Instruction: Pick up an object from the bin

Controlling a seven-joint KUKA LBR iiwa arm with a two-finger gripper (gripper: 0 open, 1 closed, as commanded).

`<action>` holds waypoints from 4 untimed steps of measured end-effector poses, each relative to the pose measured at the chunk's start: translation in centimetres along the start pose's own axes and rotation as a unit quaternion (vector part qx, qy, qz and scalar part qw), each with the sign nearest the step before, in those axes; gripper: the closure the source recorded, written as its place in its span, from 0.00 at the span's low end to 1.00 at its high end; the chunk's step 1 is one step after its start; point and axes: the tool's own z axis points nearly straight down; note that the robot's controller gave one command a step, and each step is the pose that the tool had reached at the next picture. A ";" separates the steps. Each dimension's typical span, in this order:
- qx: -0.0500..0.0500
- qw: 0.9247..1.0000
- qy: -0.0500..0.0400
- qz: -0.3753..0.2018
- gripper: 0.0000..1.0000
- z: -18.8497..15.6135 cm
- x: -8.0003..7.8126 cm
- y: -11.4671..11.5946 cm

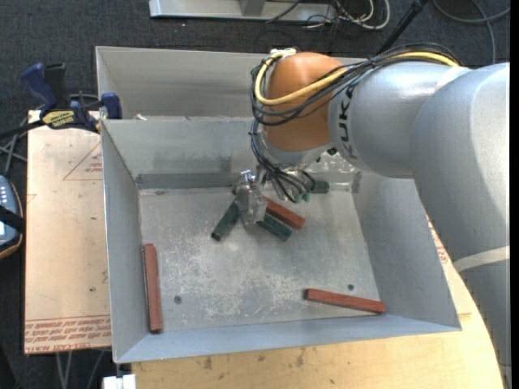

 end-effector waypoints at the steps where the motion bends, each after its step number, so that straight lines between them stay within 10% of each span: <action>1: 0.000 1.000 0.000 0.000 0.00 0.0 0.0 0.0; 2: 0.000 1.000 0.000 0.000 0.00 0.0 0.0 0.0; 3: 0.000 0.997 0.000 -0.074 1.00 2.2 0.4 2.7; 4: -0.001 0.997 0.000 -0.074 1.00 2.2 0.4 2.7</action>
Offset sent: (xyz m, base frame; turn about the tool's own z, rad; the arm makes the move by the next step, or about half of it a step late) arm 0.0000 0.0000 0.0000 0.0000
